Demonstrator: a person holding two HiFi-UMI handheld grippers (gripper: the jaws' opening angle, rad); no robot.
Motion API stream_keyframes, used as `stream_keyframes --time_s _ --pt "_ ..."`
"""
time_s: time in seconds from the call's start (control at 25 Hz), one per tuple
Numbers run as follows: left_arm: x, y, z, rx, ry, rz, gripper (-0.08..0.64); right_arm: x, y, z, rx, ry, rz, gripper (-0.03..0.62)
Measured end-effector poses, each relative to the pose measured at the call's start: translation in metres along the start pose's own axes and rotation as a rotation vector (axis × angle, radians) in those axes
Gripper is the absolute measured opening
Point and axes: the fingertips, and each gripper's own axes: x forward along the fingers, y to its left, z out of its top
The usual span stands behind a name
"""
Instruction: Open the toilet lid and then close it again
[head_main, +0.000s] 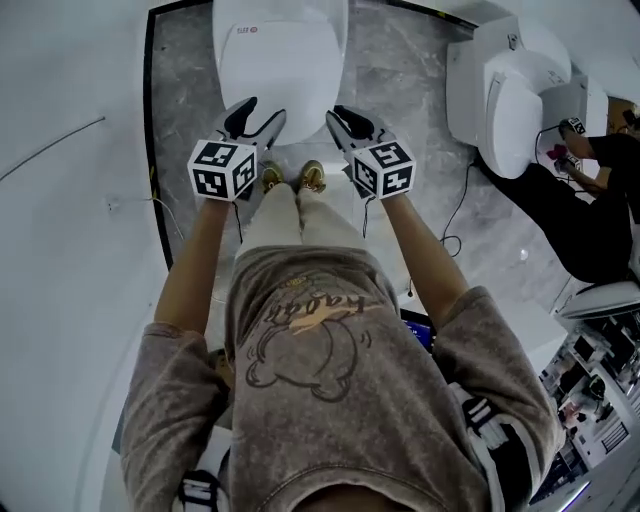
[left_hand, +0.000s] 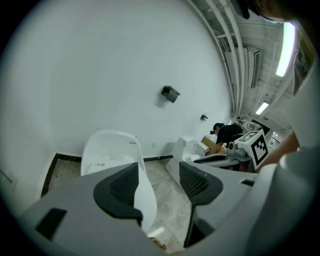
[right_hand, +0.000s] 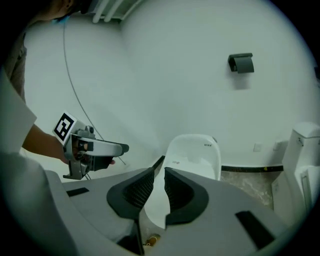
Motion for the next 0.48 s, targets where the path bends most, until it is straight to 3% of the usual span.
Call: stream_keyframes --time_s 0.24,0.48 --pt "-0.07 -0.06 0.074 0.057 -0.088 -0.101 0.261 -0.086 0.028 0.072 -0.046 -0.14 -0.027 0.082" --pt "-0.116 -0.092 0.099 0.122 -0.168 -0.107 0.259 -0.149 0.047 0.101 -0.111 -0.228 -0.037 0.081"
